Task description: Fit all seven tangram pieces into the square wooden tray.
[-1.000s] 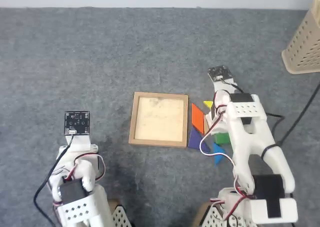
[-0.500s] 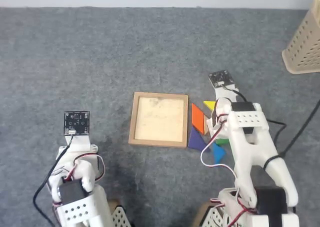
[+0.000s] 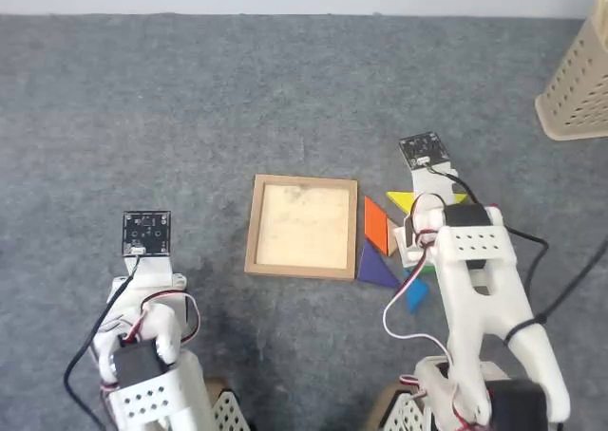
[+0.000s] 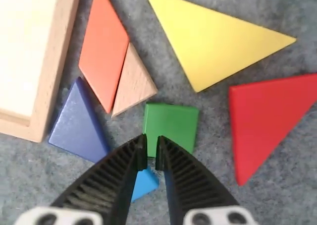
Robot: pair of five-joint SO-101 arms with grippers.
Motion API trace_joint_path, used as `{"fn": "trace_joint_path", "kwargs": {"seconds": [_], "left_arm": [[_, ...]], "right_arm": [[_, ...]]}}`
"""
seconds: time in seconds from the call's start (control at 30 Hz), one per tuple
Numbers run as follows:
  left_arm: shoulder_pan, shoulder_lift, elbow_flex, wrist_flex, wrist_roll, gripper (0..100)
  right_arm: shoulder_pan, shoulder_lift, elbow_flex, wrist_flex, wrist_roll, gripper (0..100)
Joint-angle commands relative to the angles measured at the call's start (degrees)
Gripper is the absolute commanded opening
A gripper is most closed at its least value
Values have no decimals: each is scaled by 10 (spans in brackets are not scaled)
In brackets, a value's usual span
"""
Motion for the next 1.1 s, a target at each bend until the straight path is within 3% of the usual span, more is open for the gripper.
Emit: {"fn": "trace_joint_path", "kwargs": {"seconds": [0.0,0.13,0.4,0.73,0.9,1.07], "left_arm": [[-3,-8,-4,4,-3,13],[-3,-8,-4,4,-3,13],[-3,-8,-4,4,-3,13],[-3,-8,-4,4,-3,13],[-3,-8,-4,4,-3,13],[-3,-8,-4,4,-3,13]], "right_arm": [[10,-31,-4,-9,-11,49],[19,-26,-4,-30,-5,52],[66,65,-61,-32,-5,212],[65,136,-140,-31,2,220],[46,196,-264,21,128,220],[47,251,-328,79,177,220]]}}
